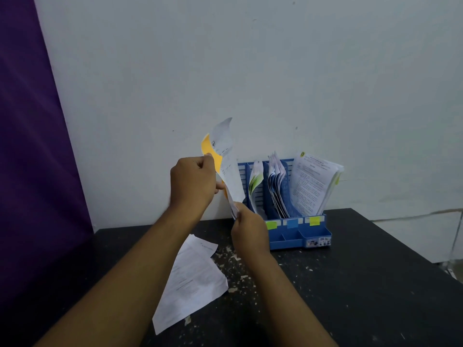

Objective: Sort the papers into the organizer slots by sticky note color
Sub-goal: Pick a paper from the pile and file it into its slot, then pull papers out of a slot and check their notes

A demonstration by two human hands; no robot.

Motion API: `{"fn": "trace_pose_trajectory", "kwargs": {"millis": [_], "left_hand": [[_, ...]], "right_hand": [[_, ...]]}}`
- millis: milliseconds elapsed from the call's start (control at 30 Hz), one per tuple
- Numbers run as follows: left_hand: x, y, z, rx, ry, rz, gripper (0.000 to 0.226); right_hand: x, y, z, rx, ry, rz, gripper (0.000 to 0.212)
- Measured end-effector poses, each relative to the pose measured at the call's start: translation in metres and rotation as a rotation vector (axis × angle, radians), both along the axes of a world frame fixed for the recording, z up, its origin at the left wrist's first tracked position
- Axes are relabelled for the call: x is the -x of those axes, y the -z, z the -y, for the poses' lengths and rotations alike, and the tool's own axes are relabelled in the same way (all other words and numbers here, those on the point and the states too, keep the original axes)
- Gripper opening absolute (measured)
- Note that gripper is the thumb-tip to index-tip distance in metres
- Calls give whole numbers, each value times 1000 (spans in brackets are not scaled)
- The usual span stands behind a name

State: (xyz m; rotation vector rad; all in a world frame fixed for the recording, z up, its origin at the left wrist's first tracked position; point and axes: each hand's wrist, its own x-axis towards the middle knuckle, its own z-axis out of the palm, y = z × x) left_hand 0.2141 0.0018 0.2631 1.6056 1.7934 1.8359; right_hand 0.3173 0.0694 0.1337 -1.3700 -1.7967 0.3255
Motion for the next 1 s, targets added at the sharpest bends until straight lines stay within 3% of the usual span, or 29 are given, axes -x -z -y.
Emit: {"fn": "trace_pose_trajectory", "kwargs": {"millis": [233, 433, 567, 700, 867, 1000], "left_hand": [[-5, 0, -53, 21, -11, -59, 51], [4, 16, -94, 74, 69, -80, 39], [21, 52, -99, 139, 95, -70, 32], [46, 102, -99, 246, 40, -86, 32], [71, 155, -87, 305, 20, -81, 34], [83, 185, -66, 308, -16, -76, 29]], "right_hand": [[6, 6, -57, 8, 3, 16, 41], [17, 12, -106, -12, -26, -80, 34], [22, 29, -133, 5, -13, -41, 28], [20, 50, -149, 95, 66, 50, 45], [26, 61, -146, 91, 98, 47, 29], [27, 66, -138, 77, 127, 97, 33]]}}
